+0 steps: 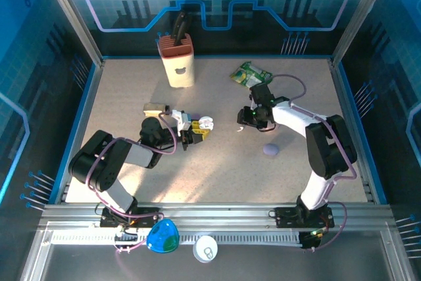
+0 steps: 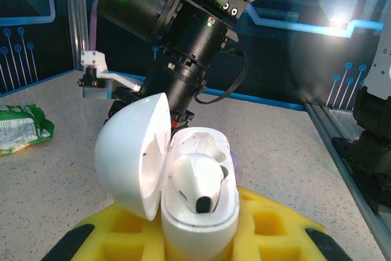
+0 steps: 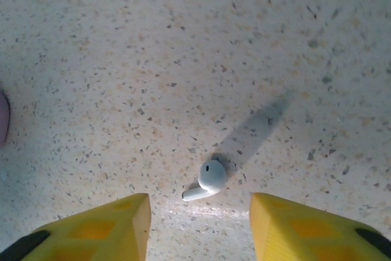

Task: Insert the wireless bluetooth earbuds into the charging case

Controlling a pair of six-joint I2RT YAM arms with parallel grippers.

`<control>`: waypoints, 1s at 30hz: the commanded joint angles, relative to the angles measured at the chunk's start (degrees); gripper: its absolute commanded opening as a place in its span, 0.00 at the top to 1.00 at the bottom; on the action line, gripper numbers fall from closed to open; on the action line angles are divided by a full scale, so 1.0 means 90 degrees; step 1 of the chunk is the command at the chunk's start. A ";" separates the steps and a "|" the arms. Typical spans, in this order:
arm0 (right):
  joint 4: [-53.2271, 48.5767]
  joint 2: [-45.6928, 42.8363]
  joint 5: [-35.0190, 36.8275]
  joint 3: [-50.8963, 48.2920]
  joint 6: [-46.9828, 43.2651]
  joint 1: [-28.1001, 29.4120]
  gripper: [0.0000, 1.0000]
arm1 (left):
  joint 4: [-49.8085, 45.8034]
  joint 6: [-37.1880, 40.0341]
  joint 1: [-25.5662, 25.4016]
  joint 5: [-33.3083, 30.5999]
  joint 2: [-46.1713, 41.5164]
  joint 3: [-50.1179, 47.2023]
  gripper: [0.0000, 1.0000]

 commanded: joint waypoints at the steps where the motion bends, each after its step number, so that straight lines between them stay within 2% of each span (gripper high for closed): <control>1: 0.0333 0.0223 -0.0431 -0.0028 0.0594 -0.0023 0.56 | 0.0173 -0.0113 0.0071 0.0011 0.0061 0.0001 0.88; 7: 0.0450 0.0547 -0.0707 0.0086 0.0636 -0.0106 0.60 | 0.0173 -0.0107 0.0067 -0.0006 0.0052 -0.0019 0.88; 18: 0.0394 0.0716 -0.0855 0.0117 0.0406 -0.0111 0.61 | 0.0175 -0.0110 0.0069 0.0005 0.0101 0.0012 0.88; 30: 0.0202 0.1175 -0.0830 0.0411 0.0406 -0.0165 0.69 | 0.0175 -0.0131 0.0069 0.0023 0.0071 0.0003 0.88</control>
